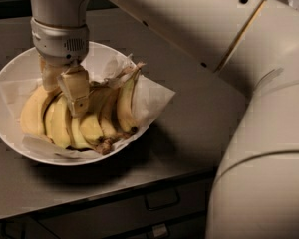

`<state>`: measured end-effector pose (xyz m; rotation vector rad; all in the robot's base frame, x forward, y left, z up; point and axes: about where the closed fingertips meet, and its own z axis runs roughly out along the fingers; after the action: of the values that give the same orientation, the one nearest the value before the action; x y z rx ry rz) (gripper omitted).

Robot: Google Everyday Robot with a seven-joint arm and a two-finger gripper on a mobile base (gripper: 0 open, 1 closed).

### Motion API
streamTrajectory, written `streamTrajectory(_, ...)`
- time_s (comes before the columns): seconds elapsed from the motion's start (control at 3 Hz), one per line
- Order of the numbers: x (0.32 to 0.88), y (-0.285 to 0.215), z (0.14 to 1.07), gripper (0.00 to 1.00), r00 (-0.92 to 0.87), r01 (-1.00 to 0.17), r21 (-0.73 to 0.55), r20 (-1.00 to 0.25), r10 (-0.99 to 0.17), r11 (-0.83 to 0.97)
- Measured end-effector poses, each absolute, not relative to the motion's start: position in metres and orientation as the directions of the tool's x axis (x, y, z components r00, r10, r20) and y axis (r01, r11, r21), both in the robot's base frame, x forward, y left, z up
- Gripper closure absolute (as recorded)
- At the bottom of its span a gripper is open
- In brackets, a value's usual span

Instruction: Pick banana from white bowl

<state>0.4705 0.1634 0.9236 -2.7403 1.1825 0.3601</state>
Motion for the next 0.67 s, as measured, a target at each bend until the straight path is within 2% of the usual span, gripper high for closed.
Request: streamTrajectory(0.67,0.4733,0.1651,0.919,0.33,0.666,-0.727,-0.03,-0.272,-0.694,-0.686)
